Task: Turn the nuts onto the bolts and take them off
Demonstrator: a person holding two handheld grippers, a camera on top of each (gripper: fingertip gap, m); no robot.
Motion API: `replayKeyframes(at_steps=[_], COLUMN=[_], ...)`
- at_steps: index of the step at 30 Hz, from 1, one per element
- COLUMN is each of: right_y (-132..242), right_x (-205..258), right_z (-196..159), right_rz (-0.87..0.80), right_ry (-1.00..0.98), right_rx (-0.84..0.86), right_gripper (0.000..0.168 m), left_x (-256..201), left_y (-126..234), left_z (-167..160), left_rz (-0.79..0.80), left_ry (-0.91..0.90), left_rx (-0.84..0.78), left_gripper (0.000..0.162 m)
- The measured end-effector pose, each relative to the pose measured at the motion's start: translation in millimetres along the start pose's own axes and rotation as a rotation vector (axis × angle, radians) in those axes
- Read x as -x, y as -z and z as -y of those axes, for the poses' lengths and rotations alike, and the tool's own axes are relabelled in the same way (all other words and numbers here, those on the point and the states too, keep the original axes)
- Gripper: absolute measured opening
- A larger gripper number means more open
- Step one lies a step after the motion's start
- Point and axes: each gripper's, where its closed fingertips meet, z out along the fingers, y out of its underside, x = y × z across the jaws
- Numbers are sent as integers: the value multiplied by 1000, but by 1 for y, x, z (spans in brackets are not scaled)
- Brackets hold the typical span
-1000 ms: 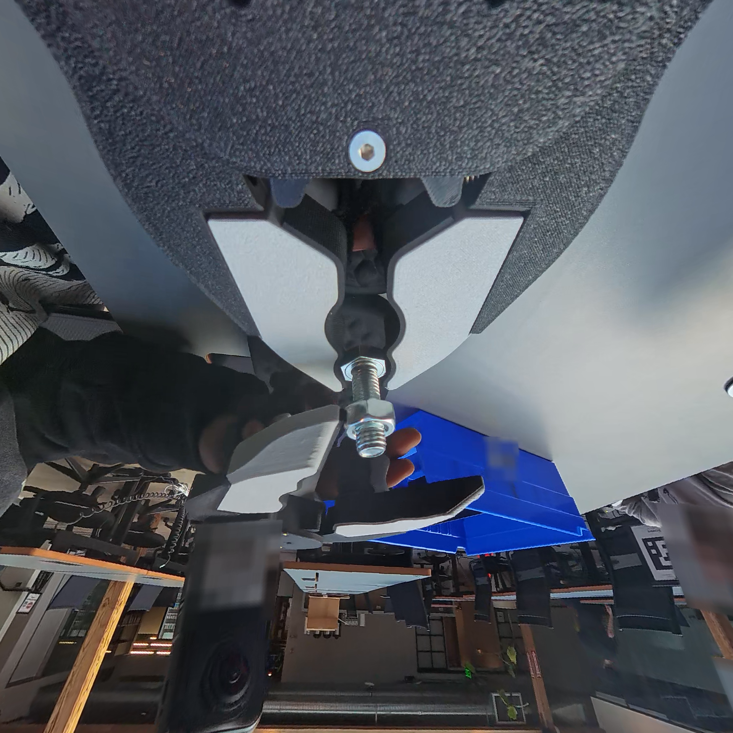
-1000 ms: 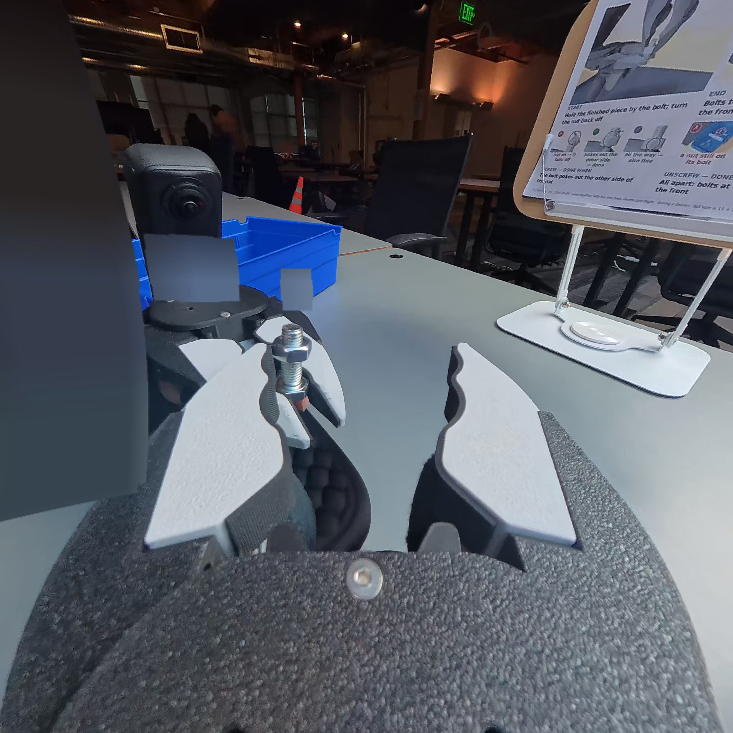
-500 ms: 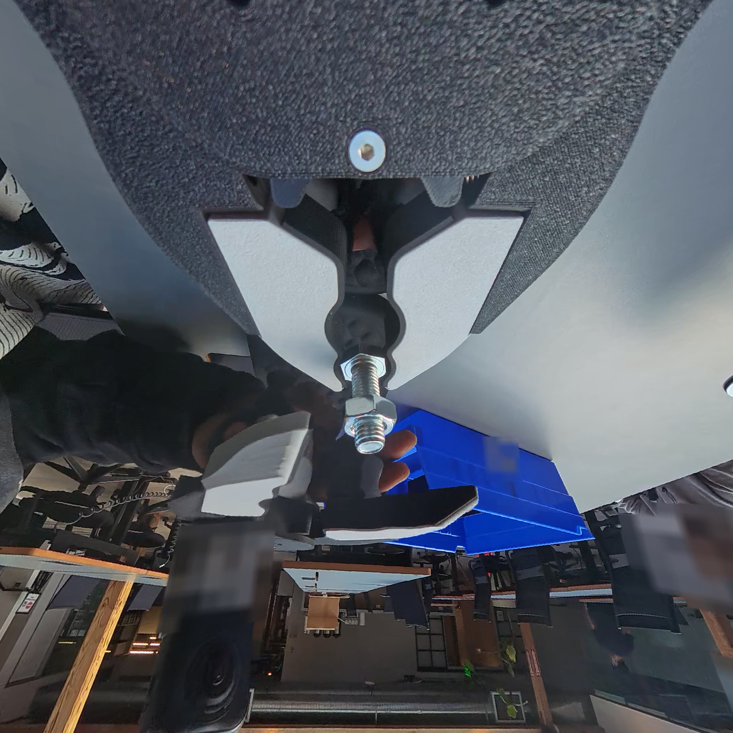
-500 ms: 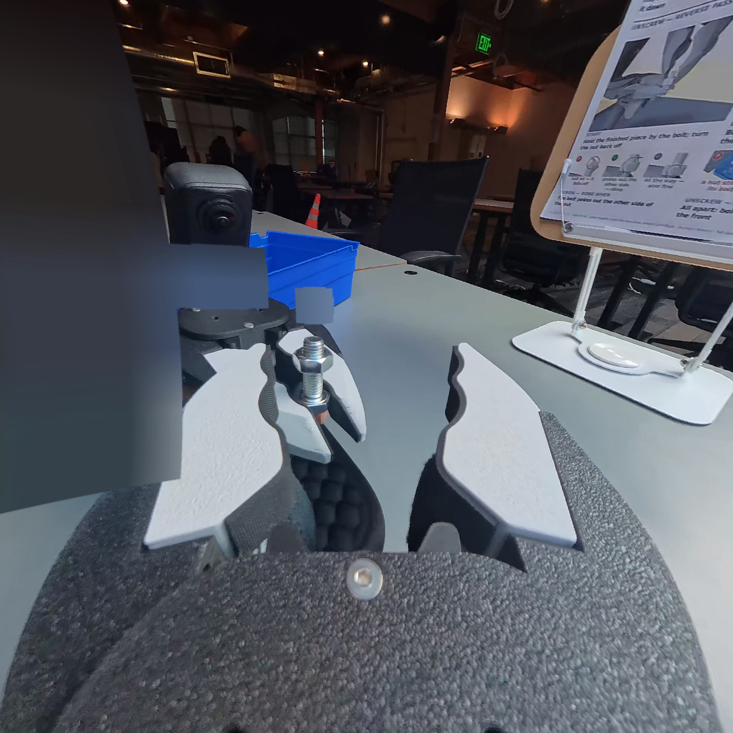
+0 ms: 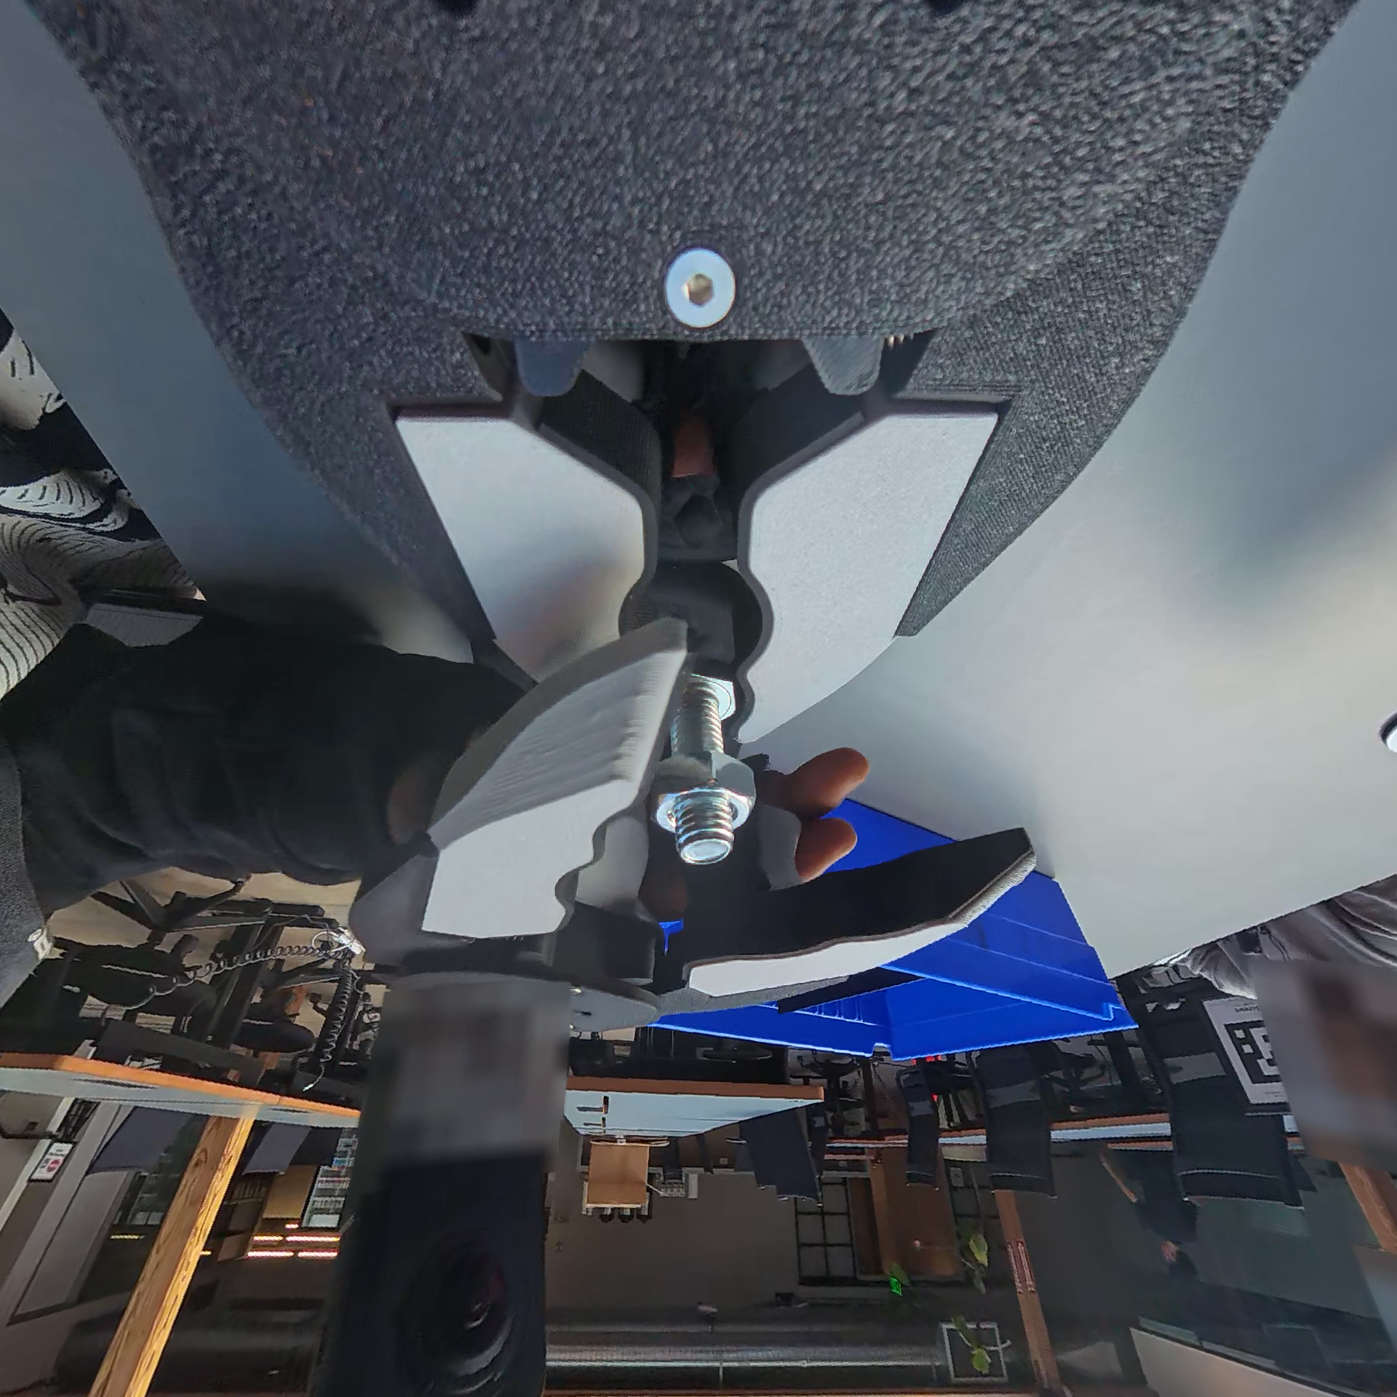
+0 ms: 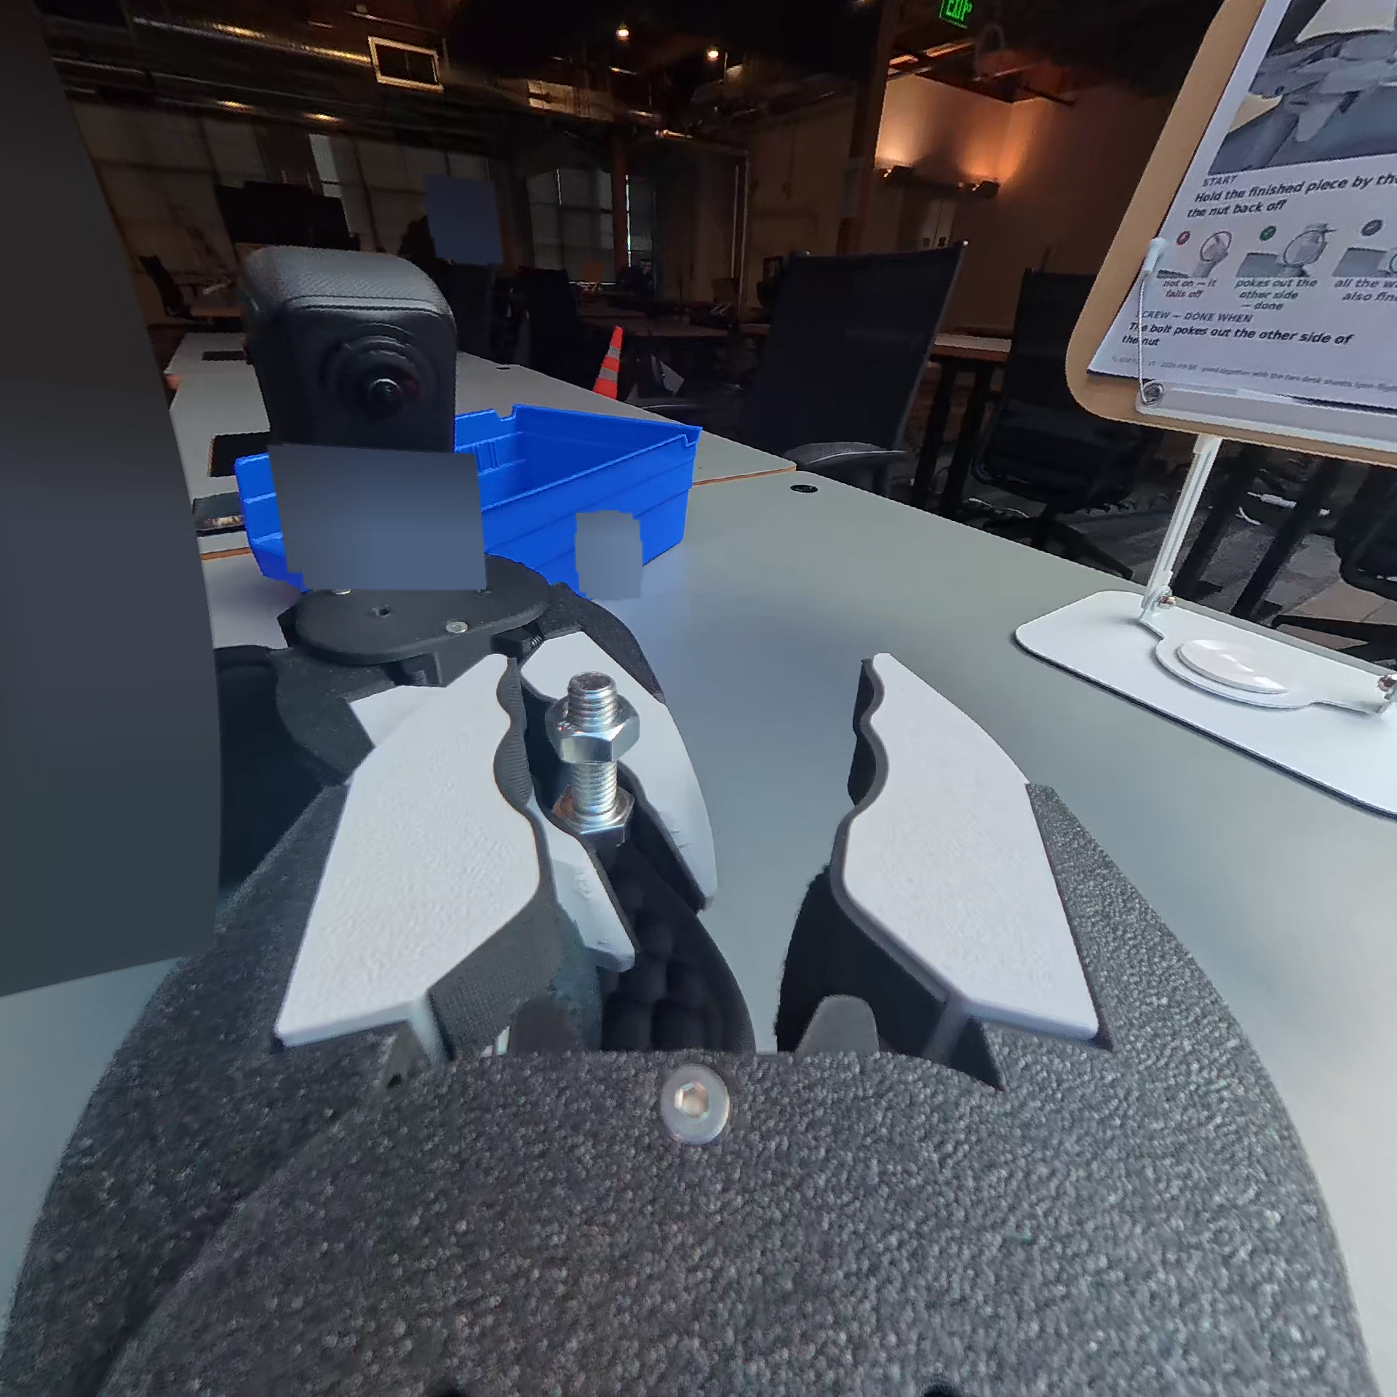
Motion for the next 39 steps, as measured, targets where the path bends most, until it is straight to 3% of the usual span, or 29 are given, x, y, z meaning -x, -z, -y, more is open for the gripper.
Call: replayKeyframes(at_steps=[13,21,33,39], right_y=[29,44,5,14], right_x=[-17,-24,0,-7], right_z=[-1,2,6,5], right_rz=[-53,-78,7,-18], right_ry=[-7,9,19,11], right_rx=[-12,-37,-44,-39], right_gripper=[84,71,83,80], left_x=[1,1,0,-1], left_y=[1,1,1,0], left_z=[1,1,1,0], left_rz=[2,0,-2,-5], left_ry=[13,8,-1,-3], left_rx=[-7,-5,-2,-1], left_gripper=[15,15,15,16])
